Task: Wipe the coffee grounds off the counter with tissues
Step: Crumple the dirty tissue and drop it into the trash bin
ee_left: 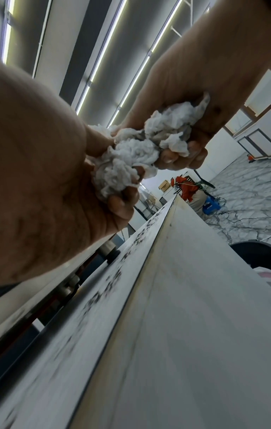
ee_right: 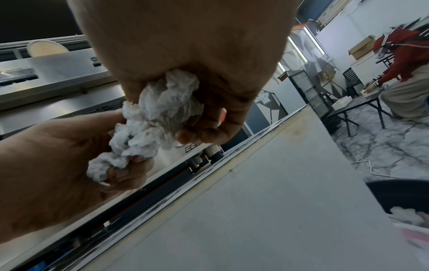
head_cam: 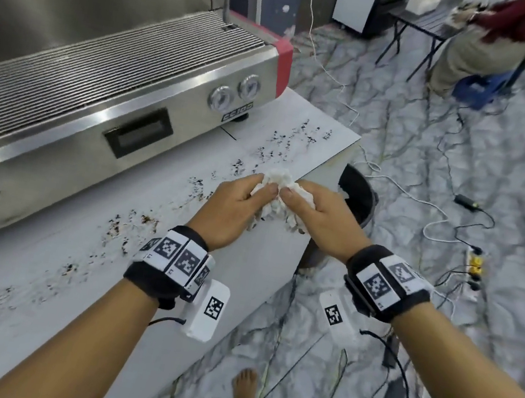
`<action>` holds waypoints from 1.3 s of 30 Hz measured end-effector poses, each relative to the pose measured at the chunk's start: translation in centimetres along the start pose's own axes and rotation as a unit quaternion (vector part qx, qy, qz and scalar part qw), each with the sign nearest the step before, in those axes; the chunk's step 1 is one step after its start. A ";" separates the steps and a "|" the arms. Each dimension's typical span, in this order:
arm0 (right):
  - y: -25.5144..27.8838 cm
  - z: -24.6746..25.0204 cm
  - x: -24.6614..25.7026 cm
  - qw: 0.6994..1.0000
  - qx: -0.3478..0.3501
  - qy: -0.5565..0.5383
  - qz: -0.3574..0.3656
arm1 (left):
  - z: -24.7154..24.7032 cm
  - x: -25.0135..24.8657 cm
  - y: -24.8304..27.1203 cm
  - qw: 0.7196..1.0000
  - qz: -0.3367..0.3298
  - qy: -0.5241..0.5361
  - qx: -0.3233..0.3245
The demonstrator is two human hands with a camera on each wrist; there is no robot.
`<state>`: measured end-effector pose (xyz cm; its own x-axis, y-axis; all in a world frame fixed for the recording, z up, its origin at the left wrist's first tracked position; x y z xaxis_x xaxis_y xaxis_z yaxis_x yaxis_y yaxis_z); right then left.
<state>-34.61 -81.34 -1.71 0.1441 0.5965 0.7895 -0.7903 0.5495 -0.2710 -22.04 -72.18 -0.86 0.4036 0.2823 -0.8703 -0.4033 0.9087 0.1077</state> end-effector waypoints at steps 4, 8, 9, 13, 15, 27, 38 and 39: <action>-1.8 3.4 -3.2 1.000 -0.009 0.023 -0.020 | -2.1 -2.0 -4.2 1.000 -0.001 0.001 0.019; -3.4 6.2 -5.6 1.000 -0.008 0.005 -0.017 | -3.9 -3.8 -7.6 1.000 0.002 0.002 0.024; -3.9 6.9 -6.2 1.000 -0.011 0.004 -0.012 | -4.4 -4.2 -8.5 1.000 0.002 0.005 0.025; -6.0 9.8 -8.6 1.000 -0.009 0.014 -0.002 | -6.3 -5.6 -12.3 1.000 0.011 0.011 0.019; -7.3 11.2 -10.1 1.000 -0.003 0.017 0.005 | -7.2 -6.3 -14.2 1.000 0.014 0.008 0.013; -15.2 19.1 -20.5 0.992 0.107 -0.012 0.064 | -13.6 -10.2 -23.7 0.991 0.089 0.036 -0.096; -20.2 22.4 -26.8 0.982 0.163 -0.046 0.080 | -18.1 -10.8 -30.5 0.972 0.128 0.104 -0.168; -20.5 22.4 -27.4 0.982 0.167 -0.047 0.078 | -18.4 -10.5 -31.0 0.971 0.130 0.108 -0.172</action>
<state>-35.66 -122.07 -5.47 -0.0366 0.5926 0.8047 -0.9518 0.2247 -0.2087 -28.89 -108.98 -3.90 0.0848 0.3827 -0.9200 -0.7331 0.6493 0.2025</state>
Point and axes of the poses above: each hand's wrist, its own y-axis away from the middle knuckle, its own z-axis out of the back of the hand, x = y × z, the point moved 5 cm from there along -y, towards the middle knuckle, and after that the axes turned 10 degrees about z, right-handed, at the moved point
